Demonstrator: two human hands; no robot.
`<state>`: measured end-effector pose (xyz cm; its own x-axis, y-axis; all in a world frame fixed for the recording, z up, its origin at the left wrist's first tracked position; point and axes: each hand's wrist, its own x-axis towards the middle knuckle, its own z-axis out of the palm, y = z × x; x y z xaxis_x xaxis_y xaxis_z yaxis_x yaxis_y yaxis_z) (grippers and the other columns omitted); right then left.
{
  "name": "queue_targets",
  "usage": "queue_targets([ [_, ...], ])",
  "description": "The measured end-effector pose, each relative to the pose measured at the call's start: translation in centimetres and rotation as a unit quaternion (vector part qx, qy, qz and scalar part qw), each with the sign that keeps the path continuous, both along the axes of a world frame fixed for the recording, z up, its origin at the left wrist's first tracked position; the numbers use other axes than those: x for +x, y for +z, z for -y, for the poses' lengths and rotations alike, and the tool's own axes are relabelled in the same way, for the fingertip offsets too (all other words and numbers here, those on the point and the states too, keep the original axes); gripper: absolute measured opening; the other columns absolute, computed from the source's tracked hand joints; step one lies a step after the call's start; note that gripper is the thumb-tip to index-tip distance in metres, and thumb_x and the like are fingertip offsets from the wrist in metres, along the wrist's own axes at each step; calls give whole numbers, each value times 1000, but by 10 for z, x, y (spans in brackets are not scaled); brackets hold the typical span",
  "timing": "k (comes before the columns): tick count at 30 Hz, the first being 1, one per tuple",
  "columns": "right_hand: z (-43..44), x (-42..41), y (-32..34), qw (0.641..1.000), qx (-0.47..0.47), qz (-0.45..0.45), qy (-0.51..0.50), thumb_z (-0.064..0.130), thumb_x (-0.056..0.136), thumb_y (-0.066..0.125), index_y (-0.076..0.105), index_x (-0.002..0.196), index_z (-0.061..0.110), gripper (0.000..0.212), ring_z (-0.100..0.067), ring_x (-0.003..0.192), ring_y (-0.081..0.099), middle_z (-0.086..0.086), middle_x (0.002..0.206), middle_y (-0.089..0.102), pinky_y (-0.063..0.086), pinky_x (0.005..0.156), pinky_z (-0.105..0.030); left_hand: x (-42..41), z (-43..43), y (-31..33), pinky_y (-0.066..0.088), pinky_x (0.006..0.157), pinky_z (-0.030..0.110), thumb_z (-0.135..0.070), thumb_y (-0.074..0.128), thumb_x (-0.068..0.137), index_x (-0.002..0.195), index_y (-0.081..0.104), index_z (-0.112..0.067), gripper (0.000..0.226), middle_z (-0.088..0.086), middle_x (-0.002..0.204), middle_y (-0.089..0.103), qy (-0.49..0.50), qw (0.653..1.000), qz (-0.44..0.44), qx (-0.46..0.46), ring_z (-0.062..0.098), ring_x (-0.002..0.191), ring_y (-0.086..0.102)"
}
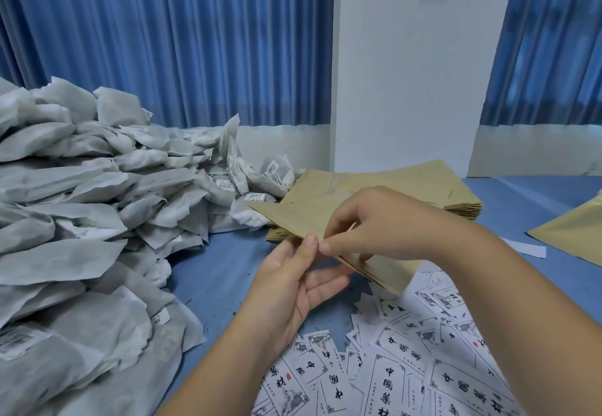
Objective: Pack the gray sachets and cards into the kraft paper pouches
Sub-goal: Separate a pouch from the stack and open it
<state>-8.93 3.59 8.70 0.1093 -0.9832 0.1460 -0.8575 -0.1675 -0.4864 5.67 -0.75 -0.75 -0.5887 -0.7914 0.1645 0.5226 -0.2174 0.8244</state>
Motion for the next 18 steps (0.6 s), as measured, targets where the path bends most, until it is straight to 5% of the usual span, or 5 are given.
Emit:
queue_targets([
  [6,2,-10,-1,999,21,41,12,40,77,75,76,81,27,13,-15,79,70,11,77,71,60,73,-37,-1,-2,2,59,62,27,-24,60,84,123,55,-9,42,14,110,71,-18,1000,-8,-2,27,83,74],
  [13,2,-11,-2,1000,-12,16,-8,29,81,71,75,74,24,9,-9,64,66,6,69,70,55,61,-19,-2,0,-1,59,63,33,-7,51,92,114,60,-3,24,22,105,70,-10,999,-23,32,37,86,72],
  [18,-3,1,0,994,-71,-79,-12,24,77,62,69,69,24,11,-3,66,61,12,69,67,50,62,-23,-8,-5,4,59,65,33,-41,62,84,121,59,-8,49,20,112,69,14,1000,10,15,41,95,69],
])
